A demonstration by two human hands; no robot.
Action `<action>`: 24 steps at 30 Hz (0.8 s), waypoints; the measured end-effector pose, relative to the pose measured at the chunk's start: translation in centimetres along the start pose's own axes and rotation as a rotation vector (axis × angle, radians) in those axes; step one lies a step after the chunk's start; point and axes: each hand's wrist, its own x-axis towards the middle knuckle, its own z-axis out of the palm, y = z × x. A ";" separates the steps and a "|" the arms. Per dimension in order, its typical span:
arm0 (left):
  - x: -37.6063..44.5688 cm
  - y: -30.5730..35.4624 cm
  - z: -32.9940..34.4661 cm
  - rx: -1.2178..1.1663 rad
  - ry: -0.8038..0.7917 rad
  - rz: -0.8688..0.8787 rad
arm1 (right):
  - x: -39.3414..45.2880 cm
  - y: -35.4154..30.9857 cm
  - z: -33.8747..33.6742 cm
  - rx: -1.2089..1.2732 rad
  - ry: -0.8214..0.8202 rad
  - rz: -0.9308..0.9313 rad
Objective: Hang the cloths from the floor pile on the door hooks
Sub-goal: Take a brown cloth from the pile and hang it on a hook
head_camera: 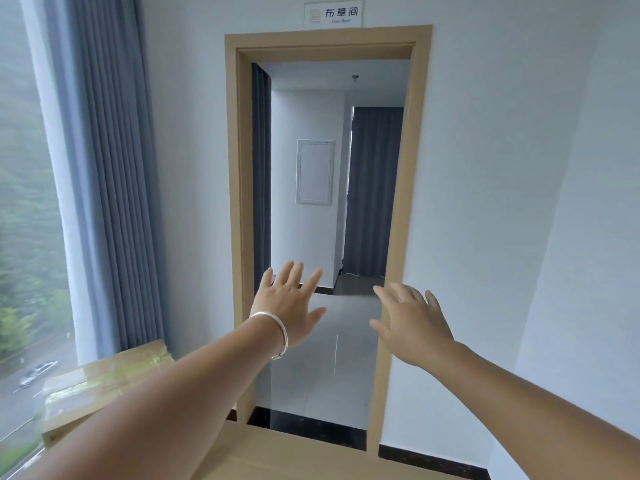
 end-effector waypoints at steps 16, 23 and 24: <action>6.6 -20.7 11.8 0.234 -0.201 -0.468 | 27.4 -15.1 13.6 0.188 0.038 -0.495; 3.5 -28.1 13.6 0.335 -0.276 -0.709 | 34.0 -24.7 17.5 0.293 0.001 -0.749; 2.5 -29.1 13.8 0.345 -0.295 -0.744 | 34.5 -26.2 17.9 0.306 -0.003 -0.779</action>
